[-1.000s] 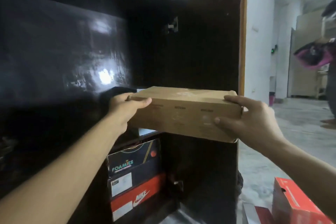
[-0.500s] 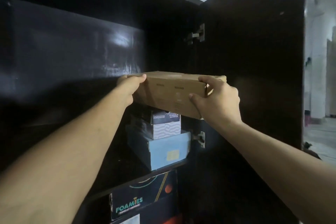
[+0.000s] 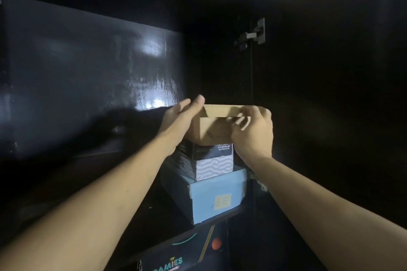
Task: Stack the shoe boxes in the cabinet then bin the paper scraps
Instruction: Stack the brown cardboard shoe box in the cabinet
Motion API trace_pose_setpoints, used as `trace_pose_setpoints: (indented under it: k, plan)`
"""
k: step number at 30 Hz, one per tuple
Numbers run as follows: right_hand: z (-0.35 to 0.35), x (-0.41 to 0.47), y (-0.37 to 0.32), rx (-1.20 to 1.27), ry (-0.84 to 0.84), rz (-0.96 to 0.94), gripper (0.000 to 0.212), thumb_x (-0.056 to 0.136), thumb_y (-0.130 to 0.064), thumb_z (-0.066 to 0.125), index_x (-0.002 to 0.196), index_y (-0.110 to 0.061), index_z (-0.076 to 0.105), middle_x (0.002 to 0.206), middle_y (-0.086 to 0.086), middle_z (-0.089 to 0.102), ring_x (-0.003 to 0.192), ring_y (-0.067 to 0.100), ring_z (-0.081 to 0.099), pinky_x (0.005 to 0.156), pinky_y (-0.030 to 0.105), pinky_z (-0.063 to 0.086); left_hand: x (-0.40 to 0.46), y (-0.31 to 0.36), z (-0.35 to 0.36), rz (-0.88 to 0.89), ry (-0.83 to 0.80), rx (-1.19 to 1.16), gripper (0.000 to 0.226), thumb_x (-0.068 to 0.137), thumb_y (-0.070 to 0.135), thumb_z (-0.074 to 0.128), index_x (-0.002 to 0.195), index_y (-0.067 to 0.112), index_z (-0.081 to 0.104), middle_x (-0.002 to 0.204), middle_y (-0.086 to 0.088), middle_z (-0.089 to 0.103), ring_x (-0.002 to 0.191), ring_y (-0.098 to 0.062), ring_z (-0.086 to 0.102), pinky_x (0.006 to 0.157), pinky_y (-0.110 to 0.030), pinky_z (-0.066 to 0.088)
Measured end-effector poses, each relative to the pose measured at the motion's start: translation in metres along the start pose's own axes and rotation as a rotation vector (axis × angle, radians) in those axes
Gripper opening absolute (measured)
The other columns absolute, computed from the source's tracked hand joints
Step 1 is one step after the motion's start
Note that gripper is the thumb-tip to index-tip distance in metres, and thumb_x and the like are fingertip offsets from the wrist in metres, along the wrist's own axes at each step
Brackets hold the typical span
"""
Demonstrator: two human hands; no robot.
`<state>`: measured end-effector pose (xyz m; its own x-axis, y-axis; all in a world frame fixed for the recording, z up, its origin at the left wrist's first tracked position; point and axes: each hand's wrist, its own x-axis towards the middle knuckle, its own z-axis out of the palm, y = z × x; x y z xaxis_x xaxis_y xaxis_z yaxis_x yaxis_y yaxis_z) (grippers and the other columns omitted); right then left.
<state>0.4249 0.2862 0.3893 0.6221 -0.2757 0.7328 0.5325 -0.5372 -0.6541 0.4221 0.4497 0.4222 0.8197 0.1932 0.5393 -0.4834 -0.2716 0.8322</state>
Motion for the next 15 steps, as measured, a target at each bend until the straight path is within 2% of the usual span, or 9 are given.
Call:
trace_pose_setpoints:
  k: [2,5,6,8,11,13,15]
  plan:
    - [0.000,0.005,0.011,-0.023,-0.026,0.085,0.037,0.088,-0.020,0.064,0.124,-0.021,0.056,0.134,0.006,0.044,0.123,0.028,0.045,0.098,0.033,0.041,-0.002,-0.008,0.001,0.062,0.015,0.135,0.064,0.074,0.046,0.077,0.131,0.025,0.059,0.131,0.009,0.056,0.119,-0.010,0.052,0.088,-0.018,0.038]
    - [0.003,0.013,0.021,0.022,-0.161,0.111,0.036,0.088,-0.017,0.066,0.124,-0.021,0.060,0.103,-0.001,0.061,0.096,0.020,0.062,0.088,0.029,0.049,0.000,-0.019,0.003,0.102,0.057,0.322,0.061,0.074,0.024,0.081,0.131,0.020,0.059,0.144,-0.002,0.048,0.125,-0.013,0.049,0.096,-0.018,0.034]
    - [0.006,0.014,0.023,0.021,-0.208,0.104,0.034,0.088,-0.015,0.066,0.122,-0.020,0.063,0.098,-0.003,0.065,0.091,0.018,0.065,0.086,0.028,0.051,0.000,-0.021,0.004,0.110,0.072,0.360,0.061,0.075,0.022,0.081,0.131,0.019,0.058,0.141,-0.003,0.051,0.119,-0.012,0.052,0.094,-0.018,0.035]
    - [0.015,0.016,0.026,0.010,-0.272,0.094,0.034,0.088,-0.012,0.064,0.120,-0.022,0.067,0.104,0.000,0.070,0.094,0.021,0.067,0.091,0.033,0.055,0.002,-0.026,0.006,0.096,0.112,0.398,0.063,0.074,0.026,0.081,0.132,0.017,0.058,0.132,-0.003,0.059,0.108,-0.011,0.055,0.088,-0.019,0.039]
    - [0.023,0.008,0.026,-0.008,-0.333,0.069,0.041,0.089,-0.005,0.053,0.122,-0.025,0.066,0.114,0.007,0.067,0.096,0.026,0.065,0.087,0.039,0.058,0.003,-0.034,0.007,0.064,0.156,0.392,0.069,0.067,0.040,0.082,0.128,0.016,0.059,0.119,0.006,0.060,0.113,-0.015,0.057,0.087,-0.023,0.043]
    - [0.027,0.003,0.028,-0.030,-0.383,0.032,0.047,0.088,0.001,0.047,0.125,-0.023,0.063,0.113,0.007,0.064,0.093,0.030,0.064,0.082,0.042,0.059,0.006,-0.041,0.007,0.073,0.205,0.395,0.057,0.068,0.037,0.080,0.118,0.016,0.065,0.115,0.000,0.067,0.108,-0.018,0.062,0.088,-0.025,0.048]
    - [0.029,0.002,0.032,-0.033,-0.368,0.008,0.051,0.087,0.003,0.045,0.128,-0.023,0.062,0.117,0.010,0.064,0.093,0.032,0.065,0.081,0.045,0.059,0.008,-0.047,0.006,0.065,0.241,0.397,0.054,0.074,0.031,0.079,0.122,0.013,0.063,0.120,-0.008,0.067,0.114,-0.023,0.060,0.093,-0.027,0.047]
